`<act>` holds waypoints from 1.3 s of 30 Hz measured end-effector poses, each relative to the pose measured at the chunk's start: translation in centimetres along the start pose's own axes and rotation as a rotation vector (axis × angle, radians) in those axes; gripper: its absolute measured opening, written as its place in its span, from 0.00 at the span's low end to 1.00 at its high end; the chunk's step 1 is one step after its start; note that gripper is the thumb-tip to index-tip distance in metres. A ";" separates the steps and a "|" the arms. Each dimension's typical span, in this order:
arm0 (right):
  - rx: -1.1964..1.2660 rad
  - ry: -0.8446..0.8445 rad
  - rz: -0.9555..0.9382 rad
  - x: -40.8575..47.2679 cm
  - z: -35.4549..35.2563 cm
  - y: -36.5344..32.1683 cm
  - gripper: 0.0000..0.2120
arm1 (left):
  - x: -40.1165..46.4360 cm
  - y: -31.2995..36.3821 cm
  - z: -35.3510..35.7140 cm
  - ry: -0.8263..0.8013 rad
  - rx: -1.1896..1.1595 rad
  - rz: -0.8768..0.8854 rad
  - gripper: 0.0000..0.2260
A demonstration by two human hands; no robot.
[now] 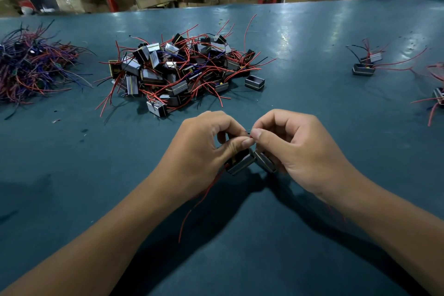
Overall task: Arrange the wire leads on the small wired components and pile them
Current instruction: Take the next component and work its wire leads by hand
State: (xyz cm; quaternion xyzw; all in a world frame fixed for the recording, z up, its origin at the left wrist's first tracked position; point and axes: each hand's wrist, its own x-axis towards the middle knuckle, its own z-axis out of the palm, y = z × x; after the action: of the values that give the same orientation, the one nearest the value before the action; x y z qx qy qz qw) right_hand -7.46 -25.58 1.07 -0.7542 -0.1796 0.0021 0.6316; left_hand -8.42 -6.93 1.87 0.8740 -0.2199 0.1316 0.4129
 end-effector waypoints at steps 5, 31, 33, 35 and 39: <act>-0.100 -0.008 -0.050 0.0 0.0 0.0 0.06 | -0.1 0.0 0.2 -0.005 -0.013 0.001 0.05; 0.264 0.115 -0.007 0.3 0.3 0.0 0.08 | -0.1 -0.2 1.4 0.157 -0.496 -0.127 0.02; 0.281 0.119 0.010 0.2 0.2 0.0 0.06 | -0.2 -0.4 1.5 0.149 -0.460 -0.121 0.01; 0.282 0.136 0.020 0.2 0.1 0.0 0.03 | -0.2 -0.4 1.6 0.152 -0.440 -0.119 0.01; 0.234 0.132 0.002 0.1 0.0 0.1 0.03 | -0.3 -0.4 1.7 0.156 -0.420 -0.118 0.01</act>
State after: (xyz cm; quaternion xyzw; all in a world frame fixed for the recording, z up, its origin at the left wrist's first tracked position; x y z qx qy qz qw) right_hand -7.29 -25.58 1.03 -0.6739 -0.1352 -0.0259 0.7259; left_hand -8.39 -7.98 0.40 0.7673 -0.1585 0.1257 0.6086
